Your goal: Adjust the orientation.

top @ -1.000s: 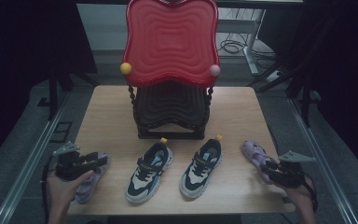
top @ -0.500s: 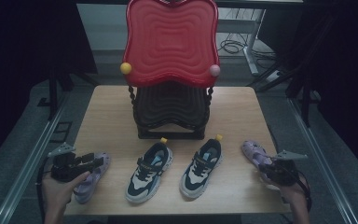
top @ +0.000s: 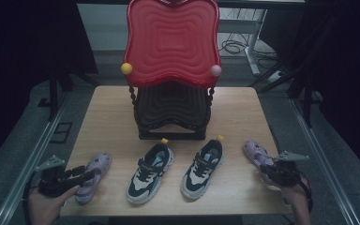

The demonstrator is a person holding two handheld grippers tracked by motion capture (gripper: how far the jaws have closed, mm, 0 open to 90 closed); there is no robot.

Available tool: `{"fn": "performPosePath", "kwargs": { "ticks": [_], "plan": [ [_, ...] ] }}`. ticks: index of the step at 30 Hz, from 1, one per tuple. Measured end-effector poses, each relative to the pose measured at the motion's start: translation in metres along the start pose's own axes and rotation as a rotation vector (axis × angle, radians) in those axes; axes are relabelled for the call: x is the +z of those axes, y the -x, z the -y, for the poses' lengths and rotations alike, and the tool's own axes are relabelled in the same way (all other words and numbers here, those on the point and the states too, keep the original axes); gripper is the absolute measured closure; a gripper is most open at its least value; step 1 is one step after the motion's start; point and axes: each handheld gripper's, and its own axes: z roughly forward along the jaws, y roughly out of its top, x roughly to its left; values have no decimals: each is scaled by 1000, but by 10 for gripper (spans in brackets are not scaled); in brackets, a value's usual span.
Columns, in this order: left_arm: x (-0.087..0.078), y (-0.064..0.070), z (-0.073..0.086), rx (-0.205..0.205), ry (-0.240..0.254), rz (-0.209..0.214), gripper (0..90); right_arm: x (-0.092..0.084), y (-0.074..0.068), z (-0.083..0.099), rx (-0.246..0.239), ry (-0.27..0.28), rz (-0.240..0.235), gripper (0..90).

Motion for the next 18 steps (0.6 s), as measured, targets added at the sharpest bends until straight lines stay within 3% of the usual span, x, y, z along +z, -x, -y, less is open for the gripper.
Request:
{"fn": "performPosePath", "kwargs": {
  "ticks": [8, 18],
  "plan": [
    [-5, 6, 10, 9, -1, -27, 469, -1, 1, 1, 5, 3, -3, 840],
    [12, 8, 23, 29, -102, -71, 496, 0, 1, 1, 4, 6, -5, 838]
  ]
}}
